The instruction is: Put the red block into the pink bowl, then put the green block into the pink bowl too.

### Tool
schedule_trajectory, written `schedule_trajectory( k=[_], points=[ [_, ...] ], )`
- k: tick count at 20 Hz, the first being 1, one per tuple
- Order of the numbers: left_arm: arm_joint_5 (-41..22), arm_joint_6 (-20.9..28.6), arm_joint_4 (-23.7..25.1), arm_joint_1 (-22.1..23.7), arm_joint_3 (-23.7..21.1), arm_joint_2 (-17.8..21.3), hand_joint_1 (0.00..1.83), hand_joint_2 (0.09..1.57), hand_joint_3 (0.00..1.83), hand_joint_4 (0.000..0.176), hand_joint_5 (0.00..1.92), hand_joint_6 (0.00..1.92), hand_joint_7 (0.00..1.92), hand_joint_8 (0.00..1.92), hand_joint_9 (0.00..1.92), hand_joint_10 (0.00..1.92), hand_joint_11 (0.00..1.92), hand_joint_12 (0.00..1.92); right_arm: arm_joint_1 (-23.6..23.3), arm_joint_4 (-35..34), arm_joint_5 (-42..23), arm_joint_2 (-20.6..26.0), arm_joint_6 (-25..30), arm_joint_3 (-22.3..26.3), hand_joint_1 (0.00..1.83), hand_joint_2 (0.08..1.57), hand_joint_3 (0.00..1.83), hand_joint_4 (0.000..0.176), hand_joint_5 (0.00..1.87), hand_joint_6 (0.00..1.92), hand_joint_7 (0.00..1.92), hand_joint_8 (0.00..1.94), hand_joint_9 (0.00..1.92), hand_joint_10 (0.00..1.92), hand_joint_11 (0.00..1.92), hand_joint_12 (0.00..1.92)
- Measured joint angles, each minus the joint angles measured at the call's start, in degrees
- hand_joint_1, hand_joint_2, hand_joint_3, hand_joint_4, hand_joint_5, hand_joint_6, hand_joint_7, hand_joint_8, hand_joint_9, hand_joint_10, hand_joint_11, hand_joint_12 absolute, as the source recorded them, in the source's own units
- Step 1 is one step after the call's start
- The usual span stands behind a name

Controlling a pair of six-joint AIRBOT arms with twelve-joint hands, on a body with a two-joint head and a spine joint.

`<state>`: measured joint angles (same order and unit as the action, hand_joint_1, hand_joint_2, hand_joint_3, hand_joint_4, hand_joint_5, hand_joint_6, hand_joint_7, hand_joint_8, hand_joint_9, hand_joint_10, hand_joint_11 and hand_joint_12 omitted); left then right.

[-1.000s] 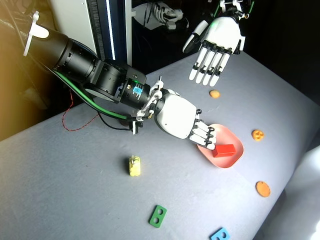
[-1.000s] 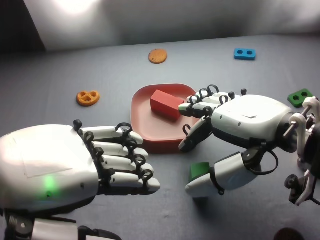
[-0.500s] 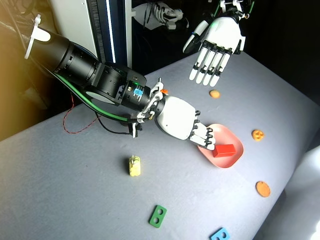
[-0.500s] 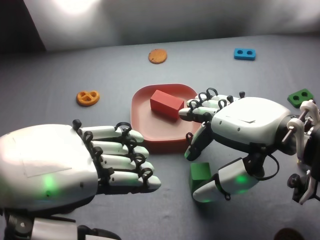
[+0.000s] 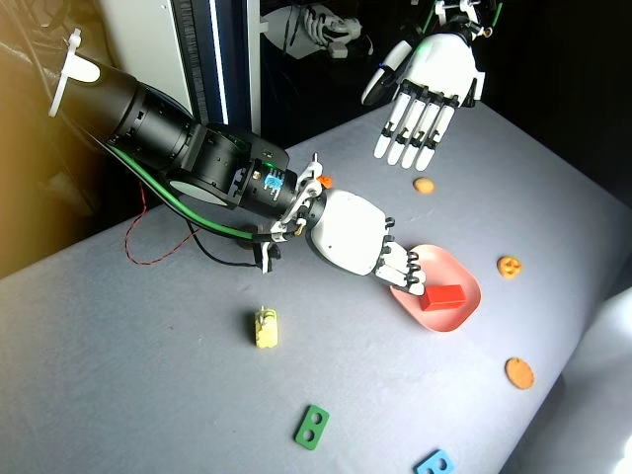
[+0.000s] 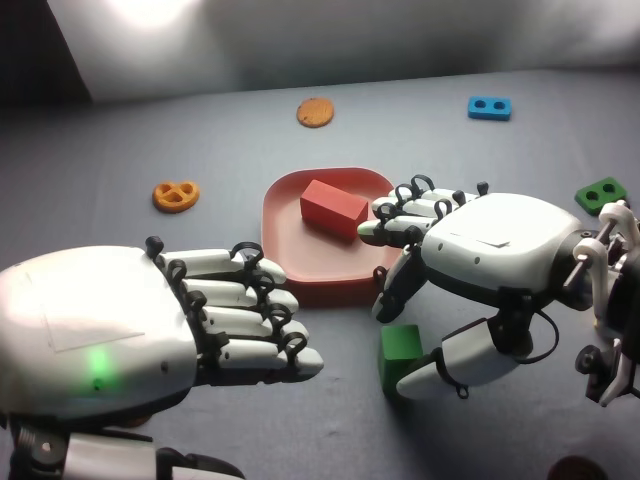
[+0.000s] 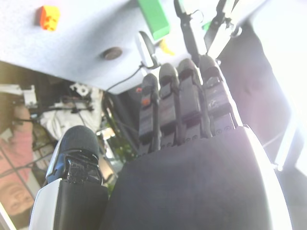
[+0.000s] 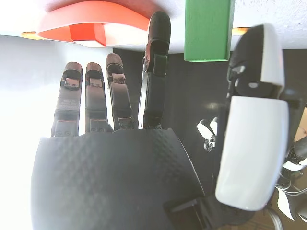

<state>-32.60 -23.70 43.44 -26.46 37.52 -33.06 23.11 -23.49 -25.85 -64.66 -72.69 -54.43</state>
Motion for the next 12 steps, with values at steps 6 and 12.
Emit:
schedule_trajectory(
  k=[6,12],
  points=[
    [0.13,0.00,-0.04,0.00,0.00,0.00,0.00,1.35,0.00,0.000,0.34,0.00,0.32,0.00,0.23,0.00,0.00,0.30,-0.02,0.02,0.42,-0.57,0.02,0.07,0.82,0.86,0.01,0.065,0.99,0.02,0.21,0.01,0.01,0.00,0.00,0.00],
    [0.39,0.00,-0.24,0.04,0.22,0.00,0.00,1.34,0.00,0.000,0.30,0.00,0.28,0.00,0.20,0.00,0.00,0.24,-0.02,0.02,0.46,-0.57,0.02,0.07,0.86,0.84,0.00,0.038,1.02,0.02,0.25,0.01,0.04,0.01,0.00,0.00]
  ],
)
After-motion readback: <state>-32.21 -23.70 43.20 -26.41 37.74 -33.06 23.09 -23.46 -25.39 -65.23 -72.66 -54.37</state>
